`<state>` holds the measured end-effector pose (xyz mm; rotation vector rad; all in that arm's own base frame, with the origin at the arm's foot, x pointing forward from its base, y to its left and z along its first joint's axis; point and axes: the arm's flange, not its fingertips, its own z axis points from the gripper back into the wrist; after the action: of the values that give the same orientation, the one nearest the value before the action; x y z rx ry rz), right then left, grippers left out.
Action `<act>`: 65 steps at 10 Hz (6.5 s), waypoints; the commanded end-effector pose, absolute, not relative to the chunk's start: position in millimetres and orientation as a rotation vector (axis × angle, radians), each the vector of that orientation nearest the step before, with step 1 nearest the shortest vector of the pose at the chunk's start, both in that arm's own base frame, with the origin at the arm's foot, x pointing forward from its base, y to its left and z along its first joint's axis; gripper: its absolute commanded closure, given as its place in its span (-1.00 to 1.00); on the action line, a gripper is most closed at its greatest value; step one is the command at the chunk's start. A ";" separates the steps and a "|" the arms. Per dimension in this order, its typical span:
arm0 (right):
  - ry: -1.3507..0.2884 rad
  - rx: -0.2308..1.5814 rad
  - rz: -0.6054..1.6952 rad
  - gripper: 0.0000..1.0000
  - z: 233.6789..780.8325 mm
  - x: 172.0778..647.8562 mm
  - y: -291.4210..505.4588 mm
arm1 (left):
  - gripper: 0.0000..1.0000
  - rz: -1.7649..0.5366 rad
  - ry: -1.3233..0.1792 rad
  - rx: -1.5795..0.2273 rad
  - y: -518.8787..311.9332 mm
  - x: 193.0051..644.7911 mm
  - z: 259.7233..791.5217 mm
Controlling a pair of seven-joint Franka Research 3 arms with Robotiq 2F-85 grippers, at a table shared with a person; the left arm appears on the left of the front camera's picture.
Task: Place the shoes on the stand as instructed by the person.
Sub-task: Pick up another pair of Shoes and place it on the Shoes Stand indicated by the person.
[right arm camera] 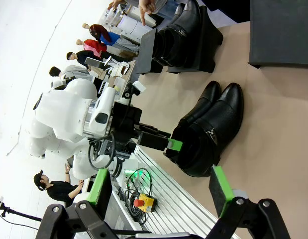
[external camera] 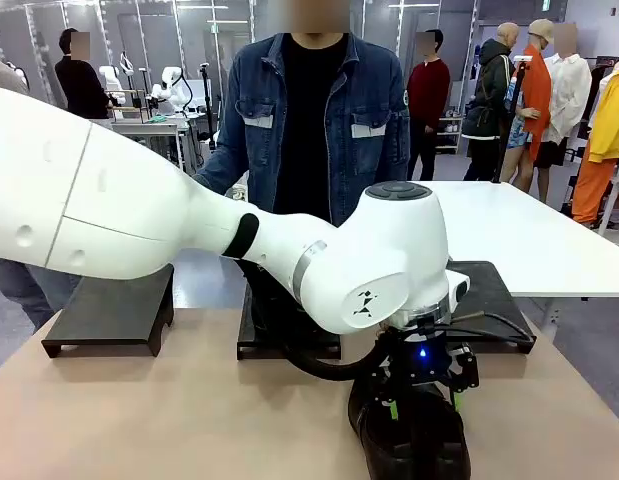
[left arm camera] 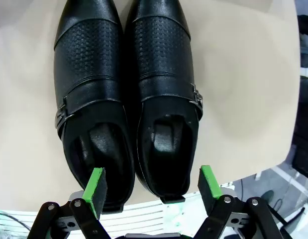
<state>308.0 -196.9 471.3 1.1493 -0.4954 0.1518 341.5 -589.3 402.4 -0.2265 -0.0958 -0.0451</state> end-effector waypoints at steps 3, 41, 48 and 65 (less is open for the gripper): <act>-0.507 1.154 0.161 -1.00 472.2 307.3 -197.4 | -0.87 -0.081 -0.069 -0.175 -598.2 349.8 371.2; -0.507 1.154 0.161 -1.00 472.2 307.3 -197.4 | 1.00 -0.166 -0.318 -0.094 -48.4 437.6 536.9; -0.507 1.154 0.161 -1.00 472.2 307.3 -197.4 | 1.00 -0.167 -0.268 -0.068 -44.7 434.3 531.0; -0.507 1.154 0.161 -1.00 472.2 307.3 -197.4 | 0.85 -0.102 -0.555 0.034 -13.4 584.5 464.0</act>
<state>307.6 -197.5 471.2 1.1490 -0.4963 0.1500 575.5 -11.7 455.0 0.0335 -0.5100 -0.1233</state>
